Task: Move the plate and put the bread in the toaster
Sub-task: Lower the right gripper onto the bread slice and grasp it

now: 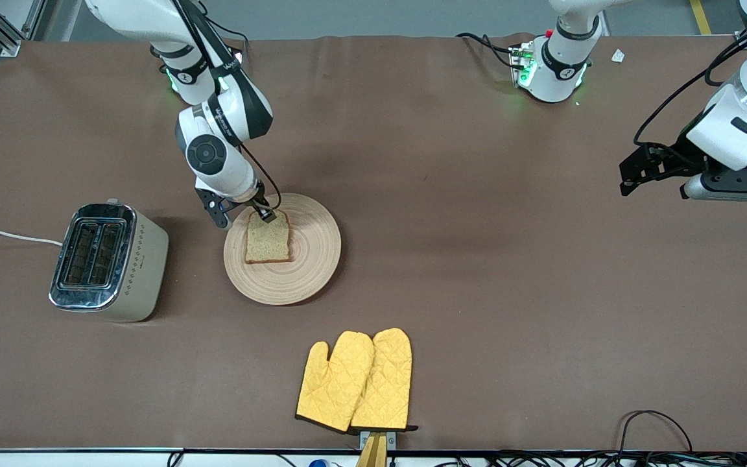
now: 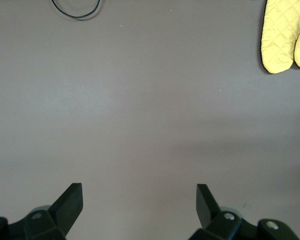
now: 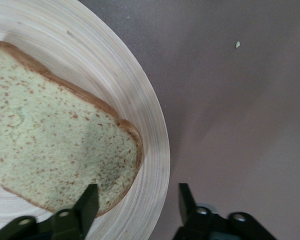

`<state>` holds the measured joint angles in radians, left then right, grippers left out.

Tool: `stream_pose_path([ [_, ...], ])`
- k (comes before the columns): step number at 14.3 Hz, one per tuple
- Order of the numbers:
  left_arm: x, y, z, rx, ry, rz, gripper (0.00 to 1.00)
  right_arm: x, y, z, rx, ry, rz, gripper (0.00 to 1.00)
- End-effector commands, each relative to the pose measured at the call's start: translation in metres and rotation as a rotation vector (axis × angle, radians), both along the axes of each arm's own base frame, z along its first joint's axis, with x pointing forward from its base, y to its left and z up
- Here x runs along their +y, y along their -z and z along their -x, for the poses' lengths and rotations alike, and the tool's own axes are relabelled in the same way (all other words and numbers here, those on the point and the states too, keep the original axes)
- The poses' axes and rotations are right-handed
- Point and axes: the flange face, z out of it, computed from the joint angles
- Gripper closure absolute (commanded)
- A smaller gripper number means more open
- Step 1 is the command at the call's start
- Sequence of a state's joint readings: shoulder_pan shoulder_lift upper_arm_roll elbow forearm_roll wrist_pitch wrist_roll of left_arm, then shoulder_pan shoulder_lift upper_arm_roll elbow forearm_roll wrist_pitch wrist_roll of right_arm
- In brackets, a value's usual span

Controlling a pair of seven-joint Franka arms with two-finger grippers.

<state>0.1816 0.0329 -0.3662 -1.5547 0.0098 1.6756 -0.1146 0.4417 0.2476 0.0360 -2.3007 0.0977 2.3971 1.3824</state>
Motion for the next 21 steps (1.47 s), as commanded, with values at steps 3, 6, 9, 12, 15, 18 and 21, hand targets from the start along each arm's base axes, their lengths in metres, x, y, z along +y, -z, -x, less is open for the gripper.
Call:
stream_pose_path([
  [3, 0.0047, -0.0058, 0.0073, -0.009, 0.002, -0.004, 0.0, 0.0043, 0.0007, 0.0, 0.01, 0.011, 0.001, 0.47],
  [6, 0.0004, -0.008, 0.008, -0.013, -0.007, -0.002, 0.0, 0.0045, 0.0002, -0.0005, 0.009, 0.009, 0.0, 0.53],
  [9, 0.0002, -0.01, 0.007, -0.017, -0.013, 0.002, 0.0, 0.0017, -0.0007, -0.0013, 0.023, 0.002, 0.003, 0.58],
  [12, 0.0054, -0.0084, 0.0063, -0.013, -0.007, -0.001, 0.0, -0.0009, -0.0013, -0.0026, 0.032, -0.005, 0.006, 0.58],
  [15, 0.0097, -0.0067, 0.0046, -0.01, -0.009, -0.001, 0.0, -0.0023, -0.0013, -0.0034, 0.032, -0.02, 0.003, 0.58],
  [18, 0.0064, -0.0078, 0.0061, -0.008, -0.012, -0.001, 0.0, -0.002, -0.002, -0.0046, 0.021, -0.023, 0.001, 0.58],
  [21, 0.0059, -0.0078, 0.0055, -0.008, -0.06, 0.008, 0.0, -0.0015, -0.0009, -0.0063, 0.007, -0.026, -0.001, 0.58],
])
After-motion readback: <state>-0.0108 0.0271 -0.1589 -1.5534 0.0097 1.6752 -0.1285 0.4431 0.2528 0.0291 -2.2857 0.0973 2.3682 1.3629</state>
